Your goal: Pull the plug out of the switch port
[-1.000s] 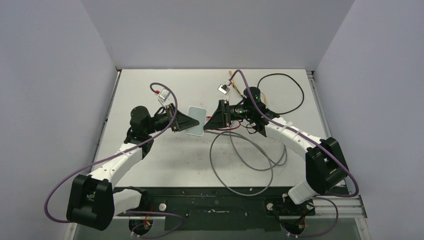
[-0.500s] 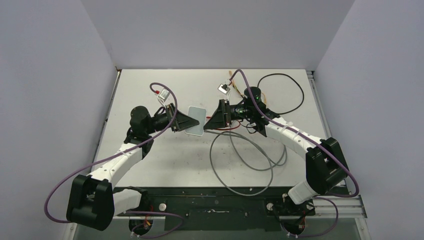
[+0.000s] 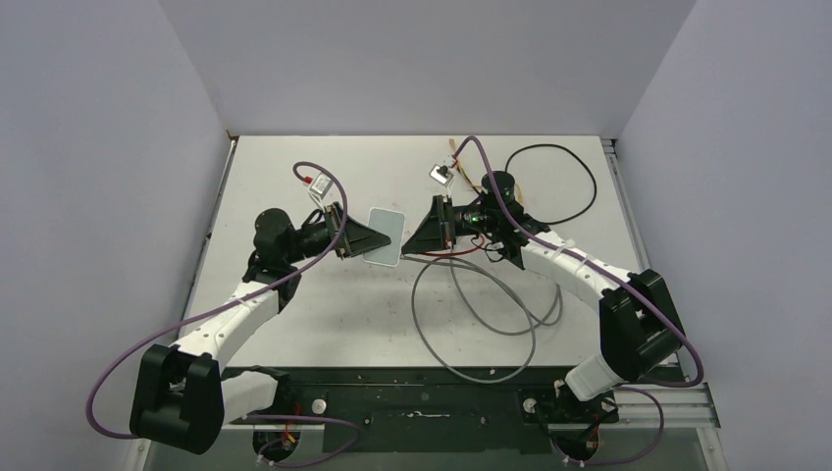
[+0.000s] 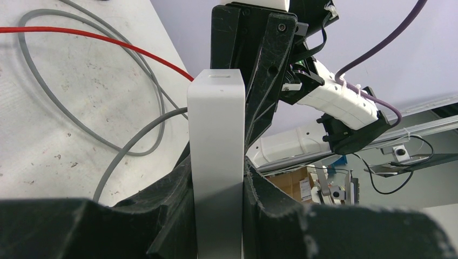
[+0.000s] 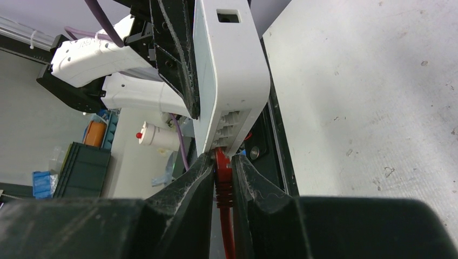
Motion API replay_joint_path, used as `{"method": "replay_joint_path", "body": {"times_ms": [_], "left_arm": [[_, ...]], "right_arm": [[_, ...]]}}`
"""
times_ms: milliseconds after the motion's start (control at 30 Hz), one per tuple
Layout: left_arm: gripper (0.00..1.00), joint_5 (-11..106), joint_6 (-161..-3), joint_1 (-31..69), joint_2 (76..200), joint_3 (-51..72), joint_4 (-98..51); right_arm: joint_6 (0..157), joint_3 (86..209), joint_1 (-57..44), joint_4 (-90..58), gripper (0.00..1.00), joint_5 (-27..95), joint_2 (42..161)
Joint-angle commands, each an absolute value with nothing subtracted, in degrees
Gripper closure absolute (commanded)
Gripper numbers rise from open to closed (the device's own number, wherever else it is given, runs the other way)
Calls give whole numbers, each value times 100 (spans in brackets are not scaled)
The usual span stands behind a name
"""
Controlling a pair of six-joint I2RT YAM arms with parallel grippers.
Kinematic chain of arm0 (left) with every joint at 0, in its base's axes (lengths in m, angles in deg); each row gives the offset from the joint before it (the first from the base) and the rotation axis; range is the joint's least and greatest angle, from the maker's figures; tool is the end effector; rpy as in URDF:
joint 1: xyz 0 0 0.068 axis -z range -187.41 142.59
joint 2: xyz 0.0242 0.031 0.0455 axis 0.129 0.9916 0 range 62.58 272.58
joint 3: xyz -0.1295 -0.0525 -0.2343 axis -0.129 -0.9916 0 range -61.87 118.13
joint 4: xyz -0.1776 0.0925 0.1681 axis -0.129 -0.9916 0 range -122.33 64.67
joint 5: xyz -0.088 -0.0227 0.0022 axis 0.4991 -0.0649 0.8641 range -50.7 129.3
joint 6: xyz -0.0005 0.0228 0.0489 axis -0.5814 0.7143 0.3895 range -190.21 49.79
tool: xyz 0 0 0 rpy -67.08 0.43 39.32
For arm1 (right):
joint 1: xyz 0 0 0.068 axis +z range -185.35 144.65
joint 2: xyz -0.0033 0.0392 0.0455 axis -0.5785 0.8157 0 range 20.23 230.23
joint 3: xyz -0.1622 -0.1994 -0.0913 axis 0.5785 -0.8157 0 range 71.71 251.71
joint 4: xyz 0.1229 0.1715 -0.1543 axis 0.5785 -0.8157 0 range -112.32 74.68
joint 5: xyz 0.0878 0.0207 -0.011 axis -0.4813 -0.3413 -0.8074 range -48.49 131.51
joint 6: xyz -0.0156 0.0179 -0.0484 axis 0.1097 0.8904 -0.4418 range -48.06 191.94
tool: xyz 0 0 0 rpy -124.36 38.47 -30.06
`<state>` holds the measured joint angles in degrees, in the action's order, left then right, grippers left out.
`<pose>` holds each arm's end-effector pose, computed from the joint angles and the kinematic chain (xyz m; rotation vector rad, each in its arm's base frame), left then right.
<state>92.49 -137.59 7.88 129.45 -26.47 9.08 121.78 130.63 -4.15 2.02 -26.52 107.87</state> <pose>0.2354 -0.0939 0.2845 0.0570 1.8629 -1.7659 0.2723 0.2034 0.2949 -0.7193 2.0192 1.9609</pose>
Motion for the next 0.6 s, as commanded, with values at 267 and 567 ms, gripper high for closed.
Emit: {"method": "replay_joint_path", "body": {"times_ms": [267,567], "left_arm": [[100,9133,-13701,762,12851,-2498,1246],[100,9143,-13743,746,12874,-2444,1264]], "right_arm": [[12218,13043,-415,771,95,-2755,10573],[12114,12894,-529,729,95,-2781,10532]]}}
